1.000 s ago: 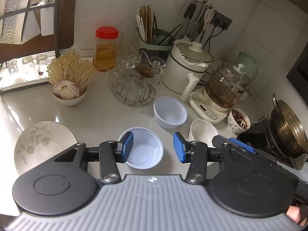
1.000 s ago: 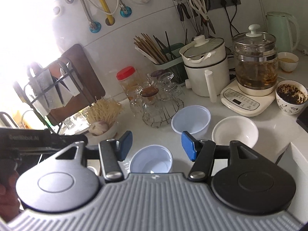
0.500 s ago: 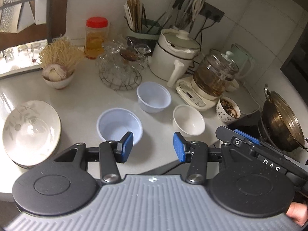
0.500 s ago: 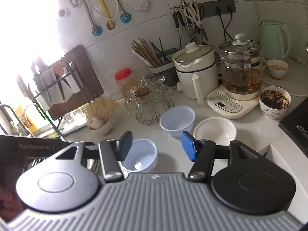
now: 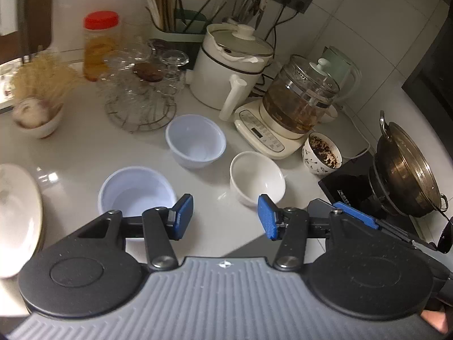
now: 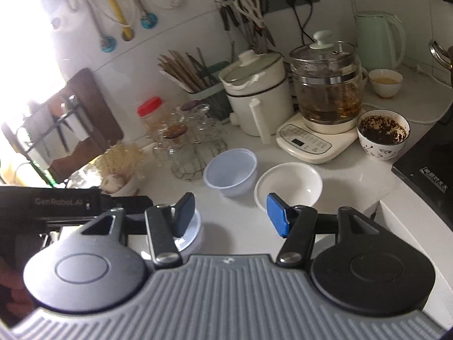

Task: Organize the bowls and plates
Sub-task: 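Move both grippers toward the second translucent plastic bowl by the glass rack, then close both grippers on the rim of the second plastic bowl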

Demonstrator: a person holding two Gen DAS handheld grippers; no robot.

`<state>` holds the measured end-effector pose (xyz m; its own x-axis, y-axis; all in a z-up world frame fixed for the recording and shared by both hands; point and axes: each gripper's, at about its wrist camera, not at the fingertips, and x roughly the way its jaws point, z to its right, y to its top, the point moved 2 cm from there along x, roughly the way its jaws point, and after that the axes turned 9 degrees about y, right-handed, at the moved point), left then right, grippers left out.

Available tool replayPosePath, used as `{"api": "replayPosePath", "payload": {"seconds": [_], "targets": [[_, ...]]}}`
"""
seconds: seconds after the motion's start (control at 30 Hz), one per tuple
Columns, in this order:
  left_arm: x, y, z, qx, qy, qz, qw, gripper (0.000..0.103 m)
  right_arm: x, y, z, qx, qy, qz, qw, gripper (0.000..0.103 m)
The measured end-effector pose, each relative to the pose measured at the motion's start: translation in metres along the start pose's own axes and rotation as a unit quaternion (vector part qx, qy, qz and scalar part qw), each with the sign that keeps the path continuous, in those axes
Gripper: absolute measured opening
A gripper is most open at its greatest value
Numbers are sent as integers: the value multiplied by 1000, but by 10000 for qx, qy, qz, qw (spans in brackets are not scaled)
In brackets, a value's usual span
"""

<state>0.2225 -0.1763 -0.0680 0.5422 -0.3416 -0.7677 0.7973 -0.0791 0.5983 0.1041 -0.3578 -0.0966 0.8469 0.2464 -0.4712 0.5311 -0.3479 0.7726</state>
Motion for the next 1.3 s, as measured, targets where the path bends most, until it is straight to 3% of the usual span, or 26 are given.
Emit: {"api": "replayPosePath", "payload": {"seconds": [0.23,0.6,0.87,0.93,1.07,1.3], "targets": [[56,40,-6,39,-12,-162,9999,57,51,26,21,57,-17,-126,9999,60],[147,89,-50,-399,125,-544,9976,57,149,54,30,-16,133,-677,9976,58],[198,108,-84,-712,237,-838,9937,56,209,63,39,-118,55,-1151,9933,49],[209,111,-90,-811,208,-902,9924,56,222,63,44,-132,-13,-1309,9913,37],[224,113,-91,-718,167,-996,9923,55,237,62,53,-156,-72,-1507,9884,35],[242,107,-86,-567,18,-1121,9921,39,254,56,63,-103,-203,-1748,9843,30]]}}
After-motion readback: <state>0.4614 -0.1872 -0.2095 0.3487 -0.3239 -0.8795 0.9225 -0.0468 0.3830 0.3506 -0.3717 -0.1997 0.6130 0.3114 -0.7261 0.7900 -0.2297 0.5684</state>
